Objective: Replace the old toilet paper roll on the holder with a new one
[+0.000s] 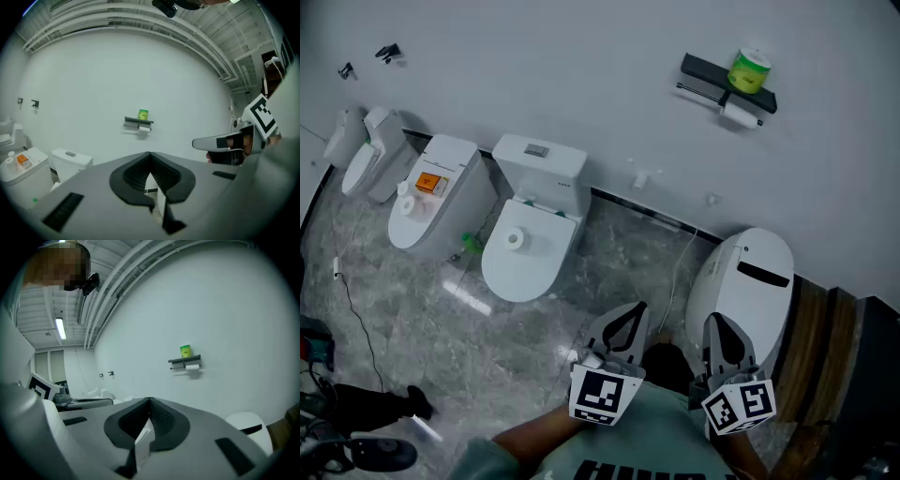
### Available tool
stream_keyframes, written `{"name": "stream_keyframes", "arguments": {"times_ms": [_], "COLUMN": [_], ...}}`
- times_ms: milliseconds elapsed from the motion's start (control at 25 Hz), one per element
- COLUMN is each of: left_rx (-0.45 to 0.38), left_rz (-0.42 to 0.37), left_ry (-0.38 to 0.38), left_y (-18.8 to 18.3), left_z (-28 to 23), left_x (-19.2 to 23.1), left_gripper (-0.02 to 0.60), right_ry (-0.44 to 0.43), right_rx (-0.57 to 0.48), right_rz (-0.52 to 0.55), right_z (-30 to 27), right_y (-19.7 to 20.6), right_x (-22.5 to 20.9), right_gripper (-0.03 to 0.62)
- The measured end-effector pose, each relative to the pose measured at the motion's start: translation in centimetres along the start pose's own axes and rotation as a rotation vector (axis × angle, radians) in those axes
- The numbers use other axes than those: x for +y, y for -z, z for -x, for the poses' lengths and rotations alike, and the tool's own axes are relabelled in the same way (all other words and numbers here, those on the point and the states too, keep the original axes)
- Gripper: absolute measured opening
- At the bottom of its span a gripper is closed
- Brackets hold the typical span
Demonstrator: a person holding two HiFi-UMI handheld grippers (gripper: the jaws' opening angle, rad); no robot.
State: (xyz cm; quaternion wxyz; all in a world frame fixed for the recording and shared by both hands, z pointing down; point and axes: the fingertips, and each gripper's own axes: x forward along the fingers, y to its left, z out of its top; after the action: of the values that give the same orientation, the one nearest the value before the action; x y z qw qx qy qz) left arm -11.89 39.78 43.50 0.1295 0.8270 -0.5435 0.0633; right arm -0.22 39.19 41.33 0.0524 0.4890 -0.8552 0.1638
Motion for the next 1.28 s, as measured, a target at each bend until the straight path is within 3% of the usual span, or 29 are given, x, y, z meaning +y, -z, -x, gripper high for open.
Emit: {"name": "stream_keyframes", "arguments": {"times_ms": [280,920,1280], "left_rx": [0.001,0.023,-0.021], "left_rz": [-0.013,-0.074,-0.099], "left_ry": [-0.022,-0.064,-0.114], "left_y": [-0.4,-4.4,-6.0], "left_z": [-3.6,-16.2,-20.3], "left_x": [1.2,0.8,-0.4], "left_gripper": [0.006,0.006,0.006], "right_ry": [-0.024,-0.095,-0.131], "right_rx": [0.001,-0.045,-0.065], "right_rz": [-0.018,0.0,-0.006], "right_z": [-3.3,-11.3,-12.8], "right_y": [-0.1,-4.8,-6.4], "right_x": [-2.6,-12.3,-16.7], "right_gripper": [0.008,0.008,0.008]}}
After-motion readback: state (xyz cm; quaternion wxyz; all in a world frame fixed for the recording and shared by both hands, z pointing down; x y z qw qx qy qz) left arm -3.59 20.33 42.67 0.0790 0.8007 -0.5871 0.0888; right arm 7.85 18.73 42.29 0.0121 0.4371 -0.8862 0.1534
